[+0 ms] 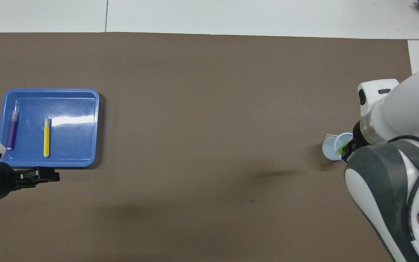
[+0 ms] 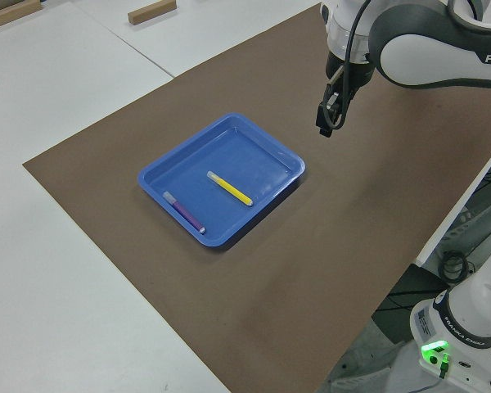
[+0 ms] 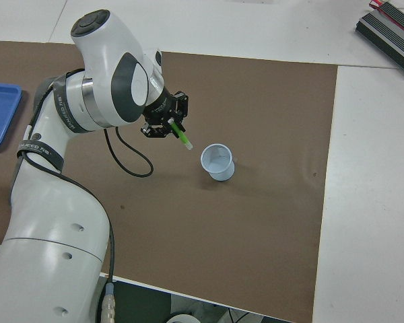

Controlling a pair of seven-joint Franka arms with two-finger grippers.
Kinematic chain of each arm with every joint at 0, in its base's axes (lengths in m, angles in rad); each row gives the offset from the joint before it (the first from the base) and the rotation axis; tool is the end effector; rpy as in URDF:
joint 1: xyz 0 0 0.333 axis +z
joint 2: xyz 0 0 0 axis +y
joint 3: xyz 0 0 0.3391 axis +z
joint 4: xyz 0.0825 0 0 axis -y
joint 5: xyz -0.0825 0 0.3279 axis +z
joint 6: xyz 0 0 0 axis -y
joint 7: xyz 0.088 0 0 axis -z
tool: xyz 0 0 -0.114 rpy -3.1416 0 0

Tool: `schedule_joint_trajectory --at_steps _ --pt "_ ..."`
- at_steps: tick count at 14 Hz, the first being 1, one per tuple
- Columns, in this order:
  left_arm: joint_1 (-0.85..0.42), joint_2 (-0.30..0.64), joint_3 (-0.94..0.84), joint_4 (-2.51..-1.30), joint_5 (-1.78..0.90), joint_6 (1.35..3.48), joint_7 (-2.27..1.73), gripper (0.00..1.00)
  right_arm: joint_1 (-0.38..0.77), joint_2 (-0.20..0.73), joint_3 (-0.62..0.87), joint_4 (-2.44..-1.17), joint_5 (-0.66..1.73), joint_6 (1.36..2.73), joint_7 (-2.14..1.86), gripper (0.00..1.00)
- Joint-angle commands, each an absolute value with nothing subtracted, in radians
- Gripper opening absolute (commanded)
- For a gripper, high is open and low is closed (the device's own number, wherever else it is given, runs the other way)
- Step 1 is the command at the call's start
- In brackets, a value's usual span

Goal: Transfer and insert pens with both arms
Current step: 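Insert the green pen into the white cup with the right gripper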

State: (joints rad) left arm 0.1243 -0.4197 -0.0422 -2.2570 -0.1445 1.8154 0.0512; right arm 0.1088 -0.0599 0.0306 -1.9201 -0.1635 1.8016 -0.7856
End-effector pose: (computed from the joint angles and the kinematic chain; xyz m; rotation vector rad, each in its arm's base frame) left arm 0.3611 0.0143 0.5541 3.0158 0.1076 -0.0203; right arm 0.4787 0.0526 0.5441 2.6600 1.3968 -0.1600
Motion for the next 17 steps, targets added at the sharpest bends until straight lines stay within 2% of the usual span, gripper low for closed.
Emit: schedule_joint_trajectory --at_steps 1,4,12,17 --pt "0.163 -0.385 -0.049 -2.243 -0.086 1.842 0.173 0.66 0.072 -0.117 0.04 -2.038 -0.184 1.888 -0.836 0.0" --pt "0.182 -0.336 -0.049 -2.232 -0.071 1.888 0.219 0.66 0.057 -0.136 0.038 -2.114 -0.184 1.997 -0.926 0.0" --pt "0.229 -0.163 -0.049 -2.227 -0.069 2.045 0.307 0.66 -0.018 -0.138 0.038 -2.146 -0.184 2.016 -1.064 0.0" --pt "0.233 -0.049 -0.049 -2.22 -0.069 2.176 0.305 0.66 -0.035 -0.123 0.037 -2.249 -0.184 2.21 -1.069 0.0"
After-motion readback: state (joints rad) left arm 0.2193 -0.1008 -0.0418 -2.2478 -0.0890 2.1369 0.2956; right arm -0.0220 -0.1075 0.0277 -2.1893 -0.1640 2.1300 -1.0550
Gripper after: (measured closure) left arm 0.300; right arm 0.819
